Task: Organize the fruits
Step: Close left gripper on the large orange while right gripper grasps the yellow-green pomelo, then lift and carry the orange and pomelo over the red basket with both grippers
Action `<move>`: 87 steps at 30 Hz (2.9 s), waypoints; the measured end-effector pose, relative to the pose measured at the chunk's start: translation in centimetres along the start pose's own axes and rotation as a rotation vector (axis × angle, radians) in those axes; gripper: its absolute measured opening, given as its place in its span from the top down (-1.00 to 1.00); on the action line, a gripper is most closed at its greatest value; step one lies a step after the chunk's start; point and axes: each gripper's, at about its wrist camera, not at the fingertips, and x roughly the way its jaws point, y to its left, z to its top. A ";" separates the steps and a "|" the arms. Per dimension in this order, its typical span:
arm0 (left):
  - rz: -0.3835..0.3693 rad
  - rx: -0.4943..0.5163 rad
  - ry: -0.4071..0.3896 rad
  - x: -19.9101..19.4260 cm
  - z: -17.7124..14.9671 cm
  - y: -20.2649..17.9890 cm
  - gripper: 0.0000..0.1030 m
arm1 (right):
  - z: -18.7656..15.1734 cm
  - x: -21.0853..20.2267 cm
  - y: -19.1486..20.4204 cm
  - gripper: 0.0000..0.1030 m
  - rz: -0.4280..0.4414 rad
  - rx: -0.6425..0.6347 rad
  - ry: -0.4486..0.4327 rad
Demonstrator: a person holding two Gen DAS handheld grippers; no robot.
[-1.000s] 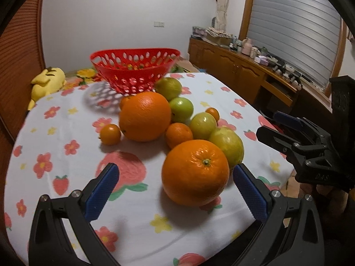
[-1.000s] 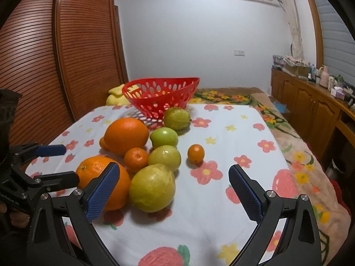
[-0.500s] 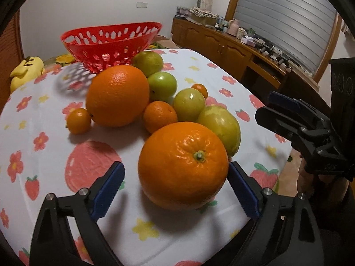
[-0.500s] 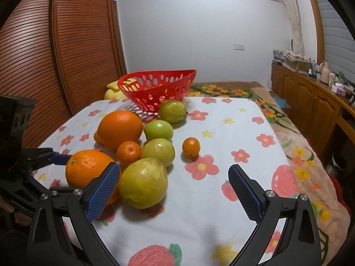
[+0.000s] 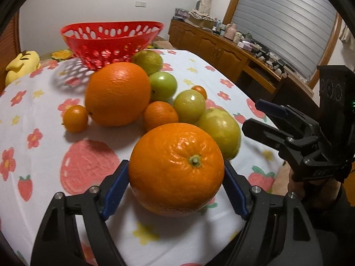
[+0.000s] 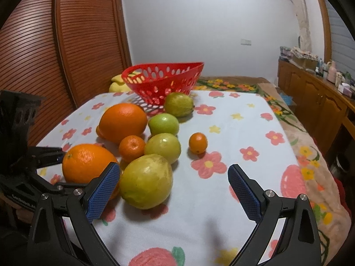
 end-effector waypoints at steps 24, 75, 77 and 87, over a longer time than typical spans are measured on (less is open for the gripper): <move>0.080 -0.053 -0.141 -4.2 0.9 2.3 -0.54 | -0.9 4.4 1.9 -0.53 0.116 -0.017 0.139; 0.122 -0.007 -0.267 -7.0 9.1 4.2 -0.54 | 8.3 2.2 2.0 -0.29 0.155 -0.134 0.002; 0.124 -0.007 -0.260 -6.4 9.7 4.6 -0.54 | 9.1 2.6 1.9 -0.29 0.153 -0.145 0.001; 0.138 -0.010 -0.228 -3.8 13.8 6.8 -0.54 | 12.6 5.0 1.1 -0.29 0.162 -0.165 0.000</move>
